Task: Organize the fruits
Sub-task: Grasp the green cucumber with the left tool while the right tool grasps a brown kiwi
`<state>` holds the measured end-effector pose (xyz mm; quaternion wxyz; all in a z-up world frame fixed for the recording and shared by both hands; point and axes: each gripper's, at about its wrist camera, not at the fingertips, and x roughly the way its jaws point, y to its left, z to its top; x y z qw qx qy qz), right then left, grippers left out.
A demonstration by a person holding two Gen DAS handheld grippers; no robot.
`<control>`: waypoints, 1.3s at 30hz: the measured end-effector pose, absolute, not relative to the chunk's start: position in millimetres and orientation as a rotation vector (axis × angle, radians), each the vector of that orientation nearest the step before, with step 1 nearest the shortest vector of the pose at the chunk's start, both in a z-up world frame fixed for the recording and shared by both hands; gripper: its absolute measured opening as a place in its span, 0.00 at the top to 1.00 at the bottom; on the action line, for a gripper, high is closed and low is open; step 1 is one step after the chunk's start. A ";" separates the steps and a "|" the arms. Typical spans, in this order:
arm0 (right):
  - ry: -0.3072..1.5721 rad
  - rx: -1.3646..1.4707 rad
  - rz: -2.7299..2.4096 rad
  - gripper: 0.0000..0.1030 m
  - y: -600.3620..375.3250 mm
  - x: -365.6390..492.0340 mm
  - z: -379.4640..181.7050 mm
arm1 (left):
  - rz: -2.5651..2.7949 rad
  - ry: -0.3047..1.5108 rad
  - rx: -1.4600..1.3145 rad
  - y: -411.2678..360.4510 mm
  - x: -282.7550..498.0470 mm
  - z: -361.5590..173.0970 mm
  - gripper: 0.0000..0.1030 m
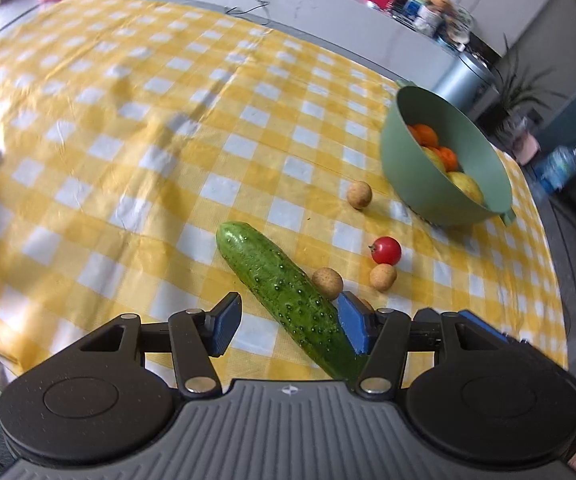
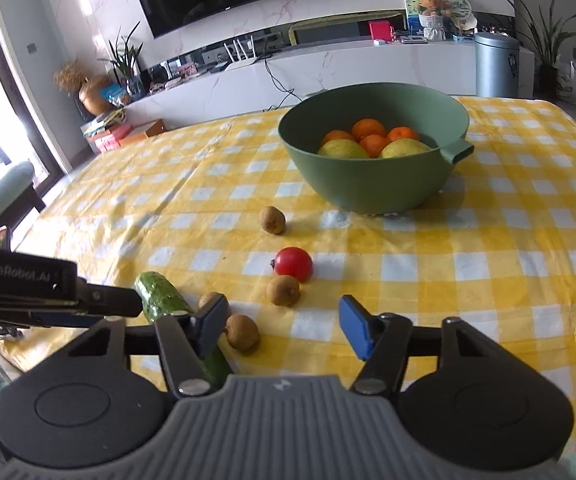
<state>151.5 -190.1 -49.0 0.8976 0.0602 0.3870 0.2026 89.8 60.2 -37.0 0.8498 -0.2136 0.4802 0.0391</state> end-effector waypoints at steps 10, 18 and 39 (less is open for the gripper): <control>0.897 0.094 0.445 0.52 -177.8 172.6 -68.4 | 0.103 1.014 -0.574 64.0 103.5 -55.9 0.37; 0.944 0.050 0.475 0.52 -167.6 175.5 -74.6 | 0.109 1.033 -0.584 64.3 107.5 -67.0 0.37; 0.988 0.033 0.566 0.51 -158.9 175.0 -79.5 | 0.106 1.058 -0.587 67.4 104.7 -77.9 0.43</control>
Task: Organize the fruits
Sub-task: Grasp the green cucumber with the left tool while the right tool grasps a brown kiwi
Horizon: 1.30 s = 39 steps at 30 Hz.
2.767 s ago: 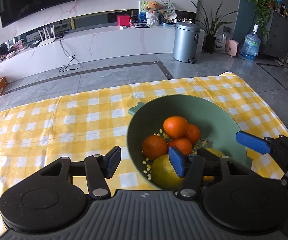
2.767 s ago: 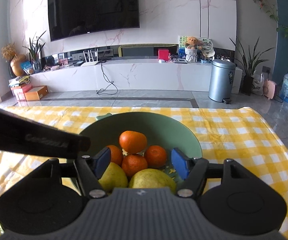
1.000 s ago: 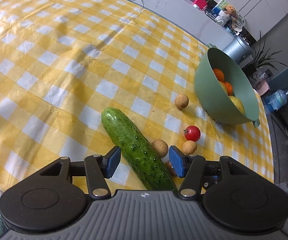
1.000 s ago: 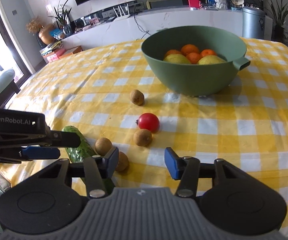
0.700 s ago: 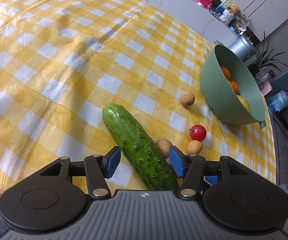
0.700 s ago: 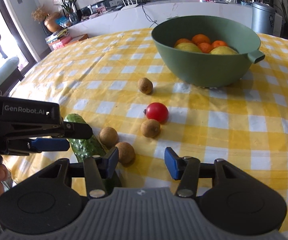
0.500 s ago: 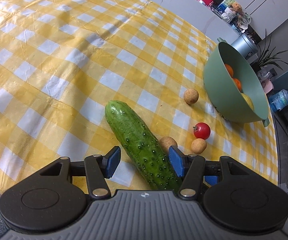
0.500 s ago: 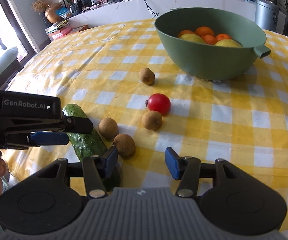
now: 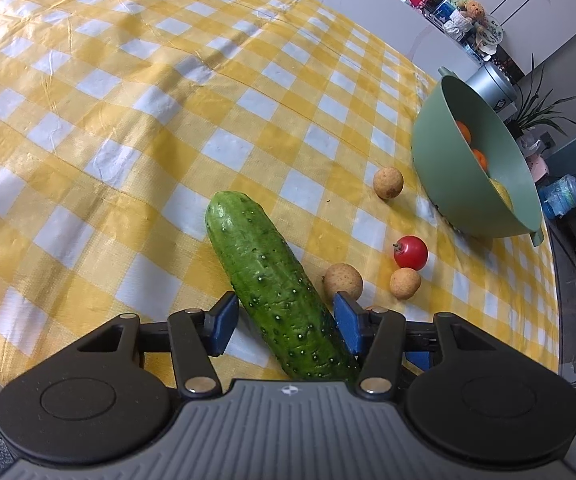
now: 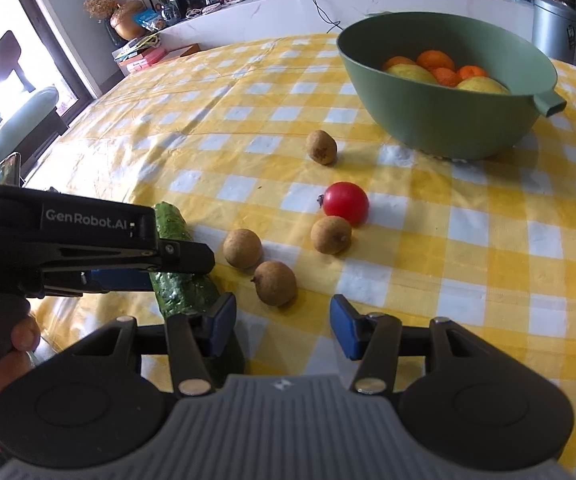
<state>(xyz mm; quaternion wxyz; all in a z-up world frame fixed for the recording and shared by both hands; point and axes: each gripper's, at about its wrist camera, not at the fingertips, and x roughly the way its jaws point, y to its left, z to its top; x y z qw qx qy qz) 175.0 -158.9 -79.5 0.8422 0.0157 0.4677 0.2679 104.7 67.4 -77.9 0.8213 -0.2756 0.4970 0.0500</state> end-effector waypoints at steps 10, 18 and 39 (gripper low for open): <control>0.966 0.028 0.551 0.52 -158.5 178.3 -78.6 | 0.120 1.055 -0.446 71.1 114.0 -65.1 0.48; 0.955 -0.027 0.544 0.61 -145.3 182.7 -81.4 | 0.130 1.057 -0.403 66.6 119.5 -69.0 0.47; 0.952 -0.046 0.534 0.77 -138.4 186.6 -84.0 | 0.125 0.983 -0.331 51.3 117.8 -77.6 0.42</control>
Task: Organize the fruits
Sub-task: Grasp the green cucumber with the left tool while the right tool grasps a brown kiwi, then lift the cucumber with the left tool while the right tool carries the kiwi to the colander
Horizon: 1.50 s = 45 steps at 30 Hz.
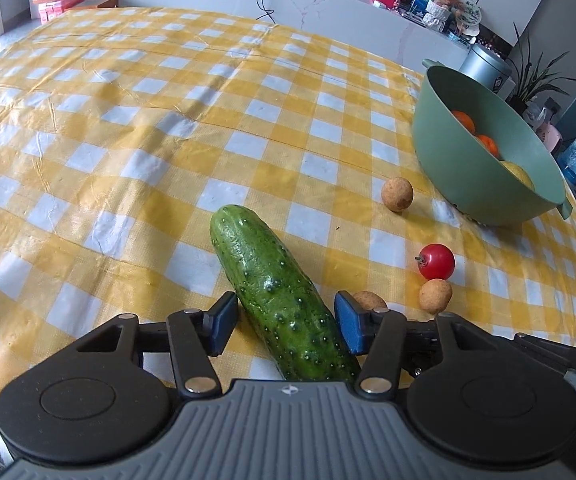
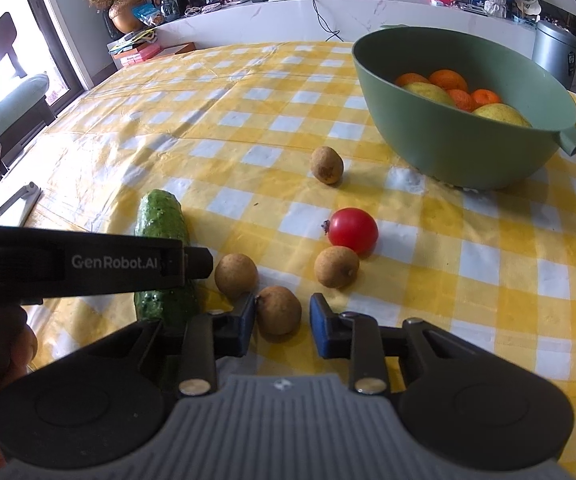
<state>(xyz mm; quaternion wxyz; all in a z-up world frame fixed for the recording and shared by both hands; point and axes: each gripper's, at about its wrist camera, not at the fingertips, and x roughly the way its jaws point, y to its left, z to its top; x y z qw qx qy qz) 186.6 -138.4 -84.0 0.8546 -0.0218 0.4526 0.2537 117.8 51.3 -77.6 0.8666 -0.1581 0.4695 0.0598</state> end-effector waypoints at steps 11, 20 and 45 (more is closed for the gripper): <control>0.950 -0.035 0.527 0.79 -139.6 187.2 -83.3 | 0.078 0.954 -0.346 54.0 112.3 -71.4 0.51; 0.921 -0.019 0.511 0.79 -143.8 184.7 -79.0 | 0.053 0.883 -0.324 50.0 103.9 -52.4 0.54; 0.719 0.034 0.471 0.79 -171.8 163.9 -42.1 | -0.011 0.676 -0.283 35.0 90.2 21.0 0.59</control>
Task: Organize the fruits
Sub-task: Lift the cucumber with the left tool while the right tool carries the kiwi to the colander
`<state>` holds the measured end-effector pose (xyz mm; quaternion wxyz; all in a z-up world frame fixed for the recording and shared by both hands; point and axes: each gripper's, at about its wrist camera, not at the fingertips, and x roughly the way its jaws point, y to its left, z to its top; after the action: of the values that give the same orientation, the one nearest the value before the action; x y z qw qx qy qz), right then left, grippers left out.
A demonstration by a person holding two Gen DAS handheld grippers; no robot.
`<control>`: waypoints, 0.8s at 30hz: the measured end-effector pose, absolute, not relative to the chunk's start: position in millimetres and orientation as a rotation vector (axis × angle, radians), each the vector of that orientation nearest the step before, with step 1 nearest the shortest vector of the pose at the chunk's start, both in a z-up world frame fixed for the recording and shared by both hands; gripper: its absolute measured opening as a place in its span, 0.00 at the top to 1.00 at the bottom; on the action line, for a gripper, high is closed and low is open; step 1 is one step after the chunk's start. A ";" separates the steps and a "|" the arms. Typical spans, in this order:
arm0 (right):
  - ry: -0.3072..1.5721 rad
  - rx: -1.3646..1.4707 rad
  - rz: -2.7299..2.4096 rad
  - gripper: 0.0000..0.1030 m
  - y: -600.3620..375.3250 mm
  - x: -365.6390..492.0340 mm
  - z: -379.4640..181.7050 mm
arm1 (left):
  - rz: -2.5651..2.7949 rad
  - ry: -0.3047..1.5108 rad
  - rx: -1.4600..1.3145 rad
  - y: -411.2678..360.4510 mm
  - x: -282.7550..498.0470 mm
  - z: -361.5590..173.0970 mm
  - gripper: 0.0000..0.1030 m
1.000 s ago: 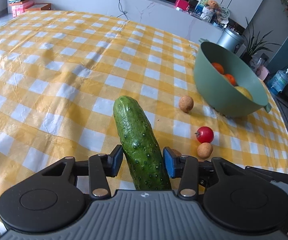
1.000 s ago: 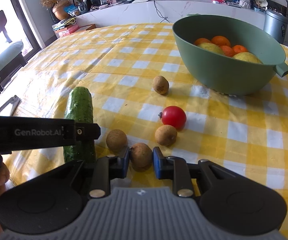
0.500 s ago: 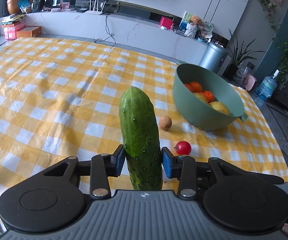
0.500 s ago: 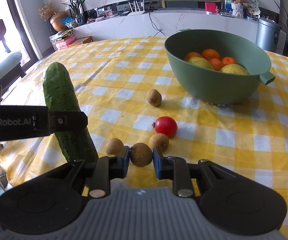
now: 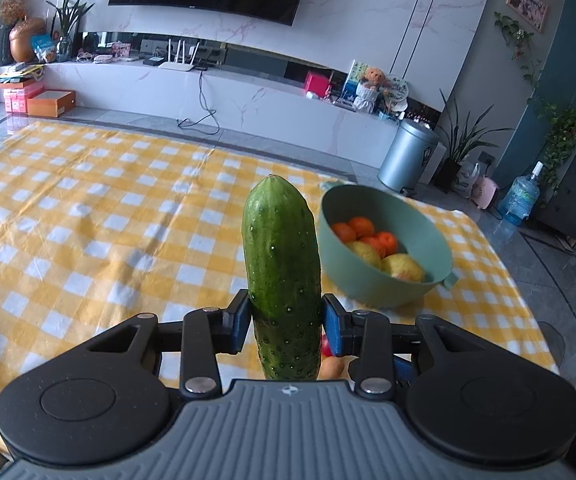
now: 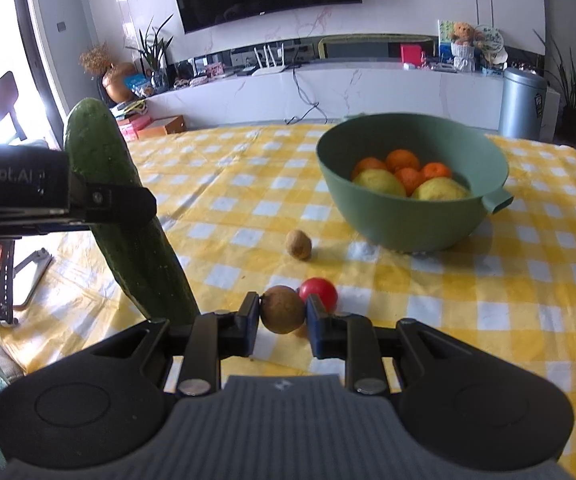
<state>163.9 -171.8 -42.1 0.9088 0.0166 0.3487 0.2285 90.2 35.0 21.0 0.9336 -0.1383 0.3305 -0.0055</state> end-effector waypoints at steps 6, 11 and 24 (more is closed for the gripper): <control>0.648 0.059 0.425 0.79 -190.3 171.7 -21.9 | -0.040 0.657 -0.276 27.1 111.2 38.6 0.59; 0.607 0.047 0.404 0.79 -200.8 186.2 -5.5 | -0.087 0.655 -0.304 25.2 139.3 47.5 0.59; 0.613 -0.033 0.382 0.79 -213.5 248.0 9.9 | -0.196 0.669 -0.407 4.7 216.8 45.3 0.59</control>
<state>248.0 -213.5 9.9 0.9353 -0.0159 0.3001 0.1867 216.8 4.7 45.3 0.9196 -0.1981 0.3257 -0.0952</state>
